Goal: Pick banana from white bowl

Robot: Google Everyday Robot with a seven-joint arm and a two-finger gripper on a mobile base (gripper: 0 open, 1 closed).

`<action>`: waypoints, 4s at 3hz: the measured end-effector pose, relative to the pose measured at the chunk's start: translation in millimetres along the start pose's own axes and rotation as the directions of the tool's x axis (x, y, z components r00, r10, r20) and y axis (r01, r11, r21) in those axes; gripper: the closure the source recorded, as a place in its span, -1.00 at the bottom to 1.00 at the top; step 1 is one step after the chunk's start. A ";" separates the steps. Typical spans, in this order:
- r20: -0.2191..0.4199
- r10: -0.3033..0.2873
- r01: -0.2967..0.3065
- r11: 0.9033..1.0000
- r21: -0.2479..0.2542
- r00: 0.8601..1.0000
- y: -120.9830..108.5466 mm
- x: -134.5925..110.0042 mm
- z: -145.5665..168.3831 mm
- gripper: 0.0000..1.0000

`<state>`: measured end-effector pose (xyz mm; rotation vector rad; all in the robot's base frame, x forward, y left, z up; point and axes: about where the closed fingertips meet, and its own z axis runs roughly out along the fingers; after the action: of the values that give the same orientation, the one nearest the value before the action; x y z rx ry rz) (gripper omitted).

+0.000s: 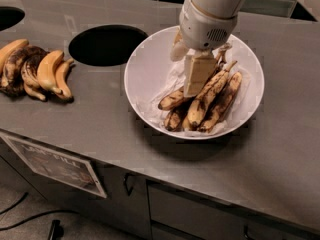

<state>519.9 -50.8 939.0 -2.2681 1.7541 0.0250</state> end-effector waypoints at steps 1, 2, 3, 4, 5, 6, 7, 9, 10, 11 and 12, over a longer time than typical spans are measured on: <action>0.005 0.003 -0.003 1.000 -0.006 1.000 -0.1 -0.6 3.4 -0.30; 0.011 0.002 -0.002 1.000 -0.017 1.000 -0.4 -2.7 9.3 -0.28; 0.016 0.005 -0.004 1.000 -0.026 1.000 -1.1 -5.1 16.0 -0.28; 0.024 0.033 -0.032 0.999 -0.024 0.999 -1.4 -5.3 20.3 -0.28; 0.030 0.092 -0.092 0.996 -0.020 0.995 0.2 -0.4 21.3 -0.22; 0.032 0.145 -0.145 0.989 -0.017 0.989 1.7 4.0 21.3 -0.22; 0.035 0.176 -0.176 0.984 -0.020 0.984 2.2 6.2 22.7 -0.22; 0.028 0.188 -0.187 0.981 -0.043 0.982 -0.6 -5.7 25.7 -0.26; 0.028 0.192 -0.191 0.980 -0.049 0.981 -0.8 -6.7 27.8 -0.24; 0.030 0.201 -0.199 0.978 -0.057 0.979 0.1 -5.5 31.3 -0.24; 0.041 0.219 -0.215 0.974 -0.075 0.975 2.8 1.1 43.7 -0.24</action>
Offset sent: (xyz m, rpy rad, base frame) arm -0.0021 0.0053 -0.0173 -0.0003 0.0554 0.0093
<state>524.2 -42.7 896.2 -2.0912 1.9957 0.1871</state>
